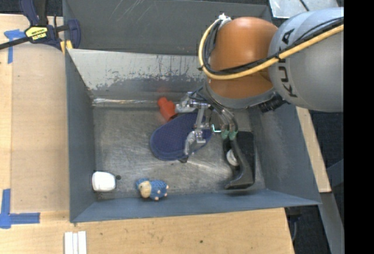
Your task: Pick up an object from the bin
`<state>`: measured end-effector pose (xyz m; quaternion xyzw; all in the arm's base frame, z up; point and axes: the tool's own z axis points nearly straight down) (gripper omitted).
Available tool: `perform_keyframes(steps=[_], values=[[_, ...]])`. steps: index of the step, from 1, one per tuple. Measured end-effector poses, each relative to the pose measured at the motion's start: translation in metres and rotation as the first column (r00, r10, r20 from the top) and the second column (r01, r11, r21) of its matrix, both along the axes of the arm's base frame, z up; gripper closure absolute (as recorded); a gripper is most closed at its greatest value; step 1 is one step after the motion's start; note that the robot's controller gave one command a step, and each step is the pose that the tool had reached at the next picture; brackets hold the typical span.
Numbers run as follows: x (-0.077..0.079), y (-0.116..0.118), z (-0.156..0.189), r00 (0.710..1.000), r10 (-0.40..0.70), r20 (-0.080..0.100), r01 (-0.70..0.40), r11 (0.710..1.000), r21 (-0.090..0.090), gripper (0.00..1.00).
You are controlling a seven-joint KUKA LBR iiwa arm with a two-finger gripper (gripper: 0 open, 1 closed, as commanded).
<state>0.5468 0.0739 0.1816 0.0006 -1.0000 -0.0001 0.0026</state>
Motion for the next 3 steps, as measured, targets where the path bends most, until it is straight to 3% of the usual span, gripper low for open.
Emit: perform_keyframes(steps=[1, 2, 3], values=[[0.011, -0.012, -0.076, 0.997, 0.082, 0.002, -0.082, 0.997, -0.001, 0.00], [0.014, -0.011, -0.070, 0.997, 0.080, 0.014, -0.080, 0.997, 0.000, 1.00], [0.042, -0.022, 0.105, 0.995, 0.100, 0.018, -0.100, 0.995, -0.001, 1.00]])
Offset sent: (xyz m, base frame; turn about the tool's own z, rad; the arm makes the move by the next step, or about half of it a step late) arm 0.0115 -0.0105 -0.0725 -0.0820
